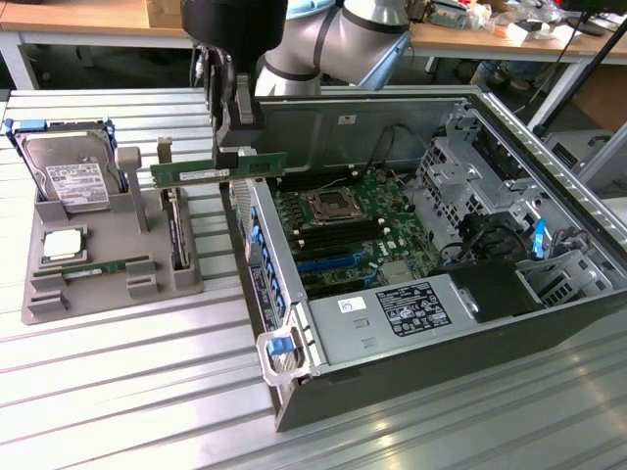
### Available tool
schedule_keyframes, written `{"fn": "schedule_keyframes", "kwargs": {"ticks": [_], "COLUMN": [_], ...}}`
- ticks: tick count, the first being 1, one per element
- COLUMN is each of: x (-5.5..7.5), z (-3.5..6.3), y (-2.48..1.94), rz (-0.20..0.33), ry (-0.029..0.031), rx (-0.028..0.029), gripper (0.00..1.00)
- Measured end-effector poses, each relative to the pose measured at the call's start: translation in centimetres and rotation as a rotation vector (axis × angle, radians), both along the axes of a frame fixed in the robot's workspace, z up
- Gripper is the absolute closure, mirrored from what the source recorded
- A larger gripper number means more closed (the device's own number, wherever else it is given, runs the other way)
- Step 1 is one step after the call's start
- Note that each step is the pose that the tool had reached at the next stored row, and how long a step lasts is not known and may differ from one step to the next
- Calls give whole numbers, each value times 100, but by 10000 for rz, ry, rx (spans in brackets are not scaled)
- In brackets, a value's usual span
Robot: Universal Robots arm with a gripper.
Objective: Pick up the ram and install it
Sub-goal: 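Pick up the ram and move it above insertion slot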
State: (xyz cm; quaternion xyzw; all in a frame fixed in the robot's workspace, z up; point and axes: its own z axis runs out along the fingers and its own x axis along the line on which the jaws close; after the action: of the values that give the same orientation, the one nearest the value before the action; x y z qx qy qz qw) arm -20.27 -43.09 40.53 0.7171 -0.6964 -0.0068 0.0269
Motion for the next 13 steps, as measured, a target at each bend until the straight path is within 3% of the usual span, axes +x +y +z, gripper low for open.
{"fn": "schedule_keyframes", "kwargs": {"ticks": [13], "x": [191], "z": [0], "y": [0], "rz": [0], "ry": [0], "rx": [-20], "gripper": [88]}}
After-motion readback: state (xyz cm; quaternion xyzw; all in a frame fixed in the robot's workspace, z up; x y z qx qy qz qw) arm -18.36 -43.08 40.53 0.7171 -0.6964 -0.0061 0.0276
